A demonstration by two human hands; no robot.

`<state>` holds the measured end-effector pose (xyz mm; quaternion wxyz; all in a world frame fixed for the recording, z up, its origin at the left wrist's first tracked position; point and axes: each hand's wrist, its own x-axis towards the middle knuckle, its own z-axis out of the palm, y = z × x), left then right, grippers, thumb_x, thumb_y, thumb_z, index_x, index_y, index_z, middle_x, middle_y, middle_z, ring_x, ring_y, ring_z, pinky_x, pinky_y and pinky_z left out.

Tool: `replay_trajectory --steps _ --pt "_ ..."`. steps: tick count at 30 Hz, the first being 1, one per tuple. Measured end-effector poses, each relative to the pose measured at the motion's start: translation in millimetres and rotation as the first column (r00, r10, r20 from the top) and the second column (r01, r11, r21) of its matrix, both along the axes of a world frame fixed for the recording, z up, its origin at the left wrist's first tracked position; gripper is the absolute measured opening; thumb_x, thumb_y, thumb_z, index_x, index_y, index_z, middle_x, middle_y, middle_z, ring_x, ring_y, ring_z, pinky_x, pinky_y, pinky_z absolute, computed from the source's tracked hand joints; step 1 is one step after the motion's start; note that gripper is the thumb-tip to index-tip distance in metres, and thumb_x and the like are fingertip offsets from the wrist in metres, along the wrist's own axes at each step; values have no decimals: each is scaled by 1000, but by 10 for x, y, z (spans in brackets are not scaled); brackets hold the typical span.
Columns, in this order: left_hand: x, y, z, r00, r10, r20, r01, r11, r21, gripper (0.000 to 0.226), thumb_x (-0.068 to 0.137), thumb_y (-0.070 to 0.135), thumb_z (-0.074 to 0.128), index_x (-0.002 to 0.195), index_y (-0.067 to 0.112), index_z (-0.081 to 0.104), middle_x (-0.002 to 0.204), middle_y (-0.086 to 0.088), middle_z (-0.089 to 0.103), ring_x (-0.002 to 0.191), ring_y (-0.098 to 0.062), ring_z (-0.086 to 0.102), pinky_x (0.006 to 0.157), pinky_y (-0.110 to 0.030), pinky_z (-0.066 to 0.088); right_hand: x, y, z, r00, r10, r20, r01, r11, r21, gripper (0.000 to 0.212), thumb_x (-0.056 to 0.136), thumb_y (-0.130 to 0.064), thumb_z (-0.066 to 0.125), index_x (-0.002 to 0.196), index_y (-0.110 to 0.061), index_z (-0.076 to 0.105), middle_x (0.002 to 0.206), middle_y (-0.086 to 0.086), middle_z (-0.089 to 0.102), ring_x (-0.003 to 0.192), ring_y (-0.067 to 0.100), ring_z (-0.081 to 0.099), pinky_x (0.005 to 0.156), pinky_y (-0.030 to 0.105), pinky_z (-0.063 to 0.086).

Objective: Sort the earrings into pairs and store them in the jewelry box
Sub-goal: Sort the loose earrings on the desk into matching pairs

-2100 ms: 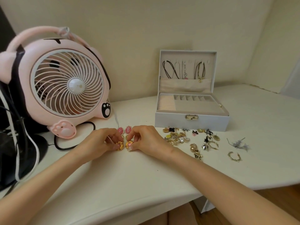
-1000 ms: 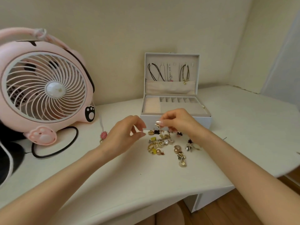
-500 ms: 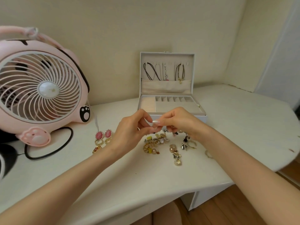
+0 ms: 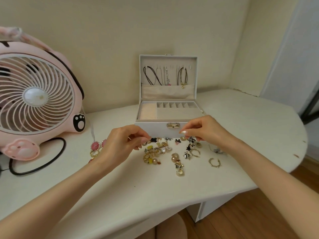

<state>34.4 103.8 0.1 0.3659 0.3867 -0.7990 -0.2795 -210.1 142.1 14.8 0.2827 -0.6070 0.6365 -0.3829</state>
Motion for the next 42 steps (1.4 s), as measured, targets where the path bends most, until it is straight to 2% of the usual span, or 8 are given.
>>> replay_trajectory --steps 8,12,16,26,29,32,38,42 --pt "-22 98 44 998 43 54 -42 999 -15 16 83 9 65 88 24 69 79 6 66 77 3 60 55 -1 38 -273 -13 -42 985 -114 -131 109 993 -48 9 85 -12 66 85 -16 74 74 1 71 45 -6 49 51 11 39" --pt "-41 23 -8 998 -1 63 4 998 -55 21 81 10 67 88 30 68 80 11 65 74 2 59 67 -17 48 -378 -19 -75 875 -152 -459 150 988 -42 11 77 -15 74 82 -24 74 85 -5 70 65 0 51 61 17 38" --pt "-86 2 -33 998 -15 67 20 997 -78 20 82 10 66 86 30 68 80 13 65 76 3 59 69 -16 48 -362 0 -177 739 -59 -671 95 995 17 20 76 -27 75 95 -30 72 91 -12 64 86 8 54 62 21 35" --pt "-41 11 6 996 -33 78 38 997 -71 17 83 13 66 85 29 68 79 12 67 77 -1 60 67 -17 47 -283 -58 -153 847 -34 -530 45 999 8 12 73 -10 75 78 -14 65 76 -8 60 76 12 58 65 20 48" --pt "8 53 39 993 -10 118 17 998 -62 12 85 14 64 84 26 68 77 14 66 72 8 57 58 -5 40 -198 -25 -40 923 -31 -384 18 999 -39 19 73 -5 74 80 -18 63 78 1 66 73 15 65 70 26 53" --pt "102 49 63 991 -24 133 31 998 -57 14 85 13 64 84 27 67 77 12 68 70 4 57 59 -7 40 0 28 80 978 77 -191 -86 996 -37 16 77 -1 71 81 -15 64 70 5 68 62 12 66 65 27 55" --pt "425 26 92 970 -59 238 48 998 50 14 85 13 63 82 26 67 78 15 67 59 0 53 49 -18 43 511 65 144 936 351 -14 -347 930 120 13 77 -1 72 90 -4 73 83 14 72 73 19 70 69 23 57" --pt "661 51 83 942 -82 325 52 994 99 17 82 10 67 77 26 66 72 11 68 62 -4 58 56 -11 42 950 12 13 929 370 17 -369 922 113 14 73 5 73 85 -1 72 70 12 69 58 17 65 59 26 56"
